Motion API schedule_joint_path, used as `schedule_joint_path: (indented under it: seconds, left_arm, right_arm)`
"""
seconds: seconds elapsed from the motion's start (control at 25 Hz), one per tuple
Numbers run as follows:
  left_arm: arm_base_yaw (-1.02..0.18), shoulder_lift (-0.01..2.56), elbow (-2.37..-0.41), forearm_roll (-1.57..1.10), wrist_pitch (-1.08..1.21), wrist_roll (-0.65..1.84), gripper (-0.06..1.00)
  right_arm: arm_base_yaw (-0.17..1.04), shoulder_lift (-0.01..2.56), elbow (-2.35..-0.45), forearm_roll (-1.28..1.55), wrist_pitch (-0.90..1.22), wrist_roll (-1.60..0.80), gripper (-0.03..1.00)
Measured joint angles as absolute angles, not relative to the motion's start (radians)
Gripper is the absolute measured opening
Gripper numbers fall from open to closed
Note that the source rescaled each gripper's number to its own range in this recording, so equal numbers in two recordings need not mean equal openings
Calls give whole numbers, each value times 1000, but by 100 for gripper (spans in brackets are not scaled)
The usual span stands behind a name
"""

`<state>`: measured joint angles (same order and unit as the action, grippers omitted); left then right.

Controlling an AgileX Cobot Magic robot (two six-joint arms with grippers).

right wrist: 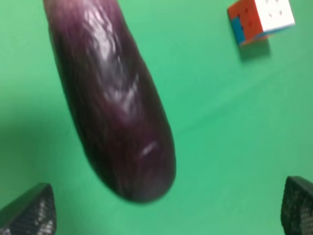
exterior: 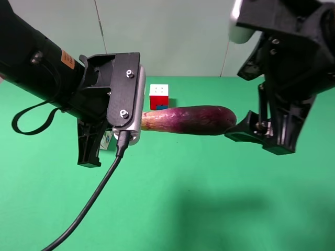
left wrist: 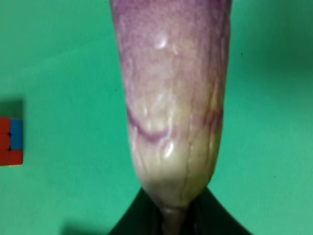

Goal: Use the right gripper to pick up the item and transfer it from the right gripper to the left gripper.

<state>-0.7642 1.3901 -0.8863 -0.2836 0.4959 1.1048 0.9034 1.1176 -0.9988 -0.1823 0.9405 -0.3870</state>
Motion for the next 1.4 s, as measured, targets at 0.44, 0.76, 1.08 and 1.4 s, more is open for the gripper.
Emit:
schedule_joint_path:
  seconds: [0.44, 0.76, 1.08, 1.4]
  left_arm:
    - [-764, 1390, -886, -284, 496, 1105, 1]
    - [-764, 1390, -886, -284, 491, 1104, 0]
    - [-764, 1390, -886, -284, 491, 1104, 0]
    - [-764, 1390, -886, -284, 490, 1104, 0]
  right_arm:
    - [903, 963, -999, -182, 1087, -200, 100]
    - [903, 805, -999, -185, 1160, -38, 100]
    - [903, 584, -852, -224, 1172, 77, 100]
    - [903, 376, -677, -215, 1143, 149, 100]
